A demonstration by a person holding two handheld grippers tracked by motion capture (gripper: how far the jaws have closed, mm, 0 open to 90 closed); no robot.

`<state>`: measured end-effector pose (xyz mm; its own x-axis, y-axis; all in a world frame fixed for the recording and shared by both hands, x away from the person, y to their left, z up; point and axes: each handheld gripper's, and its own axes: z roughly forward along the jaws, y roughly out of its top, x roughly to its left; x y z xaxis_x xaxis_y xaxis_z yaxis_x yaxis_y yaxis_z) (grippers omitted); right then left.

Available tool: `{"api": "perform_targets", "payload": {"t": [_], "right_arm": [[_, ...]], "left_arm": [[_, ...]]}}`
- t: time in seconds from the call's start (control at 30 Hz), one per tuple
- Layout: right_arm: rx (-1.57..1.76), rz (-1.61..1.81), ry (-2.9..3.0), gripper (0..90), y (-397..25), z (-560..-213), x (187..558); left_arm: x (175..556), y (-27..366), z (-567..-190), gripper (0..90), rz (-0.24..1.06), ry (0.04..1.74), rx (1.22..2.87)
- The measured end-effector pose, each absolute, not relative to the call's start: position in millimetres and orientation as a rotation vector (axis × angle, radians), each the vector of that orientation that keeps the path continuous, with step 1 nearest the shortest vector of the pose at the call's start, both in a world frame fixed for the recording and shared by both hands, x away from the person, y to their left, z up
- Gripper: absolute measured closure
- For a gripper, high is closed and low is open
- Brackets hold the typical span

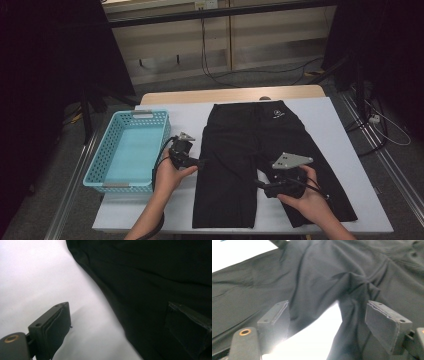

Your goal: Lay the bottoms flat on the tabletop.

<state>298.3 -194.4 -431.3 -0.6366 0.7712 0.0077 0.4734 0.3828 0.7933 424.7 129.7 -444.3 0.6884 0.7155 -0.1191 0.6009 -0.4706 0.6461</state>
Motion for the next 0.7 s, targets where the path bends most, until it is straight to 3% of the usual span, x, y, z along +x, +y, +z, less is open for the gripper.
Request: {"api": "perform_targets", "payload": {"t": [0.7], "right_arm": [[1.128, 1.135, 2.193, 15.9, -201, -426, 313]], "left_arm": [[396, 144, -443, 8.6, 0.223, 0.961, 2.219]]}}
